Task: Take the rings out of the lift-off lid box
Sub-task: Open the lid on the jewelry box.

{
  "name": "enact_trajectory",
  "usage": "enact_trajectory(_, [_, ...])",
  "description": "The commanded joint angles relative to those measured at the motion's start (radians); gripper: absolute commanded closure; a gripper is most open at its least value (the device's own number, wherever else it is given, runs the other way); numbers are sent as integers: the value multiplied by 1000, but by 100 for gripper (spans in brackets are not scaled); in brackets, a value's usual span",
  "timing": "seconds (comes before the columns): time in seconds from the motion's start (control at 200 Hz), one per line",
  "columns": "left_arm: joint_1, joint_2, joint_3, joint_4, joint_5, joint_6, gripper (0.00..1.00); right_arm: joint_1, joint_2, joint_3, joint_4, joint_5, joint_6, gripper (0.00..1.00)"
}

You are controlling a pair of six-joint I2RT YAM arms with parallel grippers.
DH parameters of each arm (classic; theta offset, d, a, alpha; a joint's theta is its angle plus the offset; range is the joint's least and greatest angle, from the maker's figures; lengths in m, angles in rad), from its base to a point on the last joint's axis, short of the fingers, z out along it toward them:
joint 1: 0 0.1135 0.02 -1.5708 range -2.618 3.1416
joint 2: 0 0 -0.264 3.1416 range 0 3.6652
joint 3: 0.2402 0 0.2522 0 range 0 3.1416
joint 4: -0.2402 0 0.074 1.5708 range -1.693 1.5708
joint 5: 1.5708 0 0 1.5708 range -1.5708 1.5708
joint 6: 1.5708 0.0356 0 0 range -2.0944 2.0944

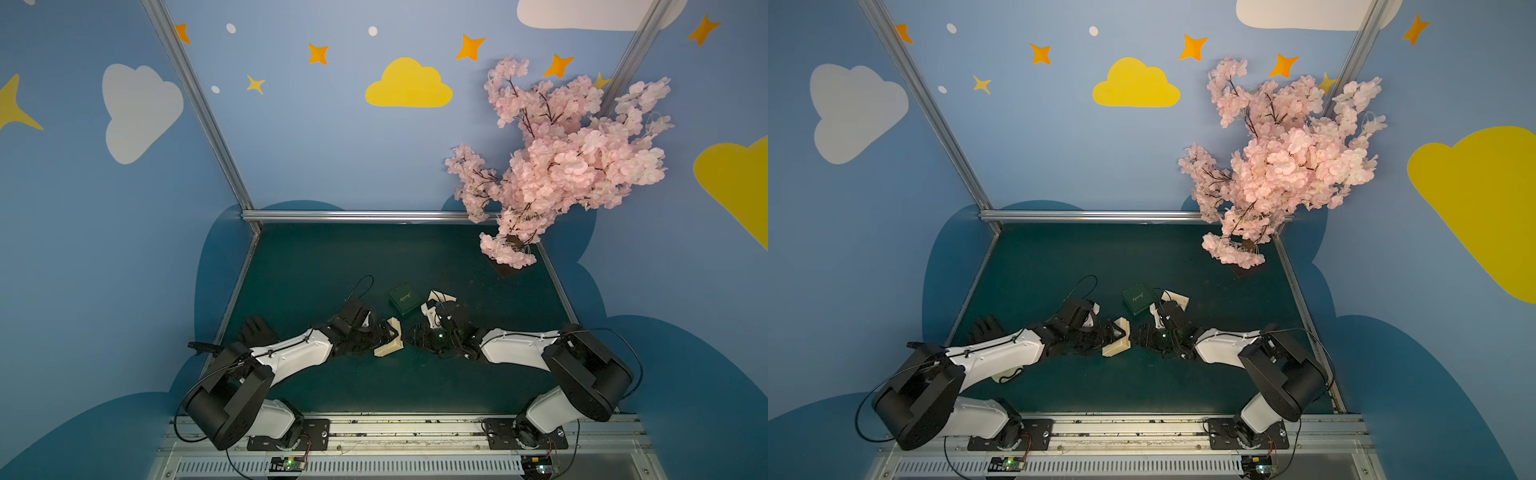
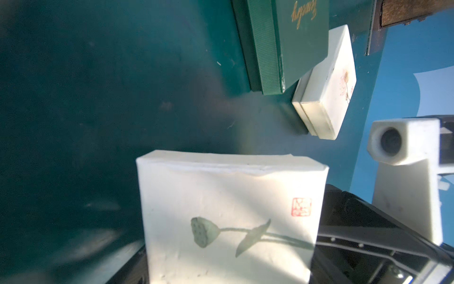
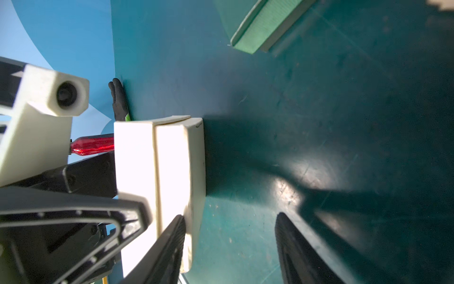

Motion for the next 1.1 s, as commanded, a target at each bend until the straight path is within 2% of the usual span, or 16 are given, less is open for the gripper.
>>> enact_trajectory(0.0, [-19, -41, 21, 166, 172, -25, 20, 40, 52, 9, -54, -19, -17, 40])
enact_trajectory(1.096, [4, -139, -40, 144, 167, 6, 19, 45, 80, -10, -43, 9, 19, 40])
